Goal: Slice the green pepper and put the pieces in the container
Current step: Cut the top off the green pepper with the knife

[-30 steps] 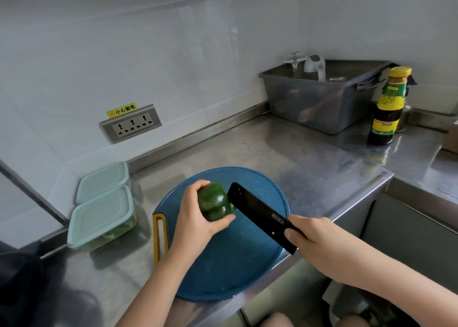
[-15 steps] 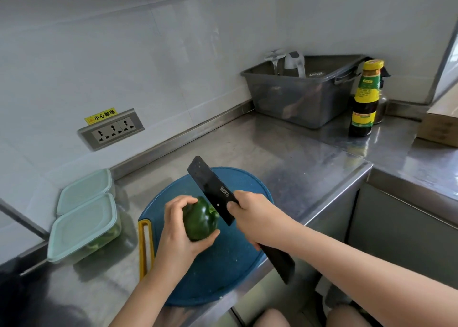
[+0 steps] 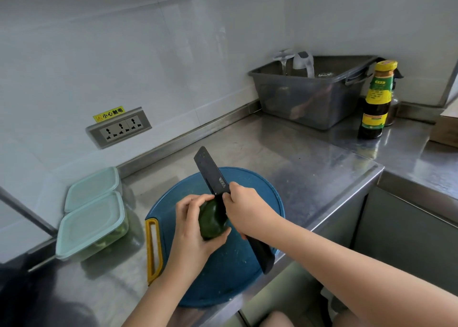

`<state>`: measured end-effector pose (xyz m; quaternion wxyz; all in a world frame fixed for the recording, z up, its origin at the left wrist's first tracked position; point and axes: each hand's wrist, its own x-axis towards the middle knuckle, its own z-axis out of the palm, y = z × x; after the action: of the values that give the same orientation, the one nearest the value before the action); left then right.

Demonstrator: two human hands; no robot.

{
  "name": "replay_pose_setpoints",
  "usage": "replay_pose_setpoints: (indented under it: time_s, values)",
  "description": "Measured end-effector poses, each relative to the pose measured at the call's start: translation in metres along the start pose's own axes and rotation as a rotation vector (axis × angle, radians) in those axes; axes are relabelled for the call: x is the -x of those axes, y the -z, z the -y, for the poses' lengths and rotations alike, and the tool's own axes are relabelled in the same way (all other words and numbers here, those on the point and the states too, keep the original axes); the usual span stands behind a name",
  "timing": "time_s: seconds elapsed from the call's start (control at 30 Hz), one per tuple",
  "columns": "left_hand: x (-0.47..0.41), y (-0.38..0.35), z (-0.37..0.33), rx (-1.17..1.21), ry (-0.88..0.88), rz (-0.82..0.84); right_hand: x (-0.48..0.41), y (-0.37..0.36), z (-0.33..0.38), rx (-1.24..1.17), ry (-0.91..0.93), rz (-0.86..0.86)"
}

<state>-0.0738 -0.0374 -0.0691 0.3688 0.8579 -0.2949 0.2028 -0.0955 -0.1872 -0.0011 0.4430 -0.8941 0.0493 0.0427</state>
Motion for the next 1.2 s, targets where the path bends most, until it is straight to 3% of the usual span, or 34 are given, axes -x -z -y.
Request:
replay_pose_setpoints:
  time_s: [0.47, 0.7, 0.9, 1.2]
  values:
    - [0.002, -0.009, -0.008, -0.035, 0.024, -0.046, -0.017, -0.003, 0.009, 0.298, -0.028, 0.059]
    - [-0.002, -0.010, -0.012, -0.076, 0.051, -0.045, -0.028, 0.005, 0.016, 0.609, -0.024, 0.188]
    - [-0.006, -0.005, -0.014, -0.024, 0.149, 0.018, -0.013, -0.002, 0.011, 0.419, 0.005, 0.069]
    - [0.001, -0.011, -0.013, -0.068, 0.097, -0.035, -0.010, -0.014, 0.011, 0.275, -0.082, -0.045]
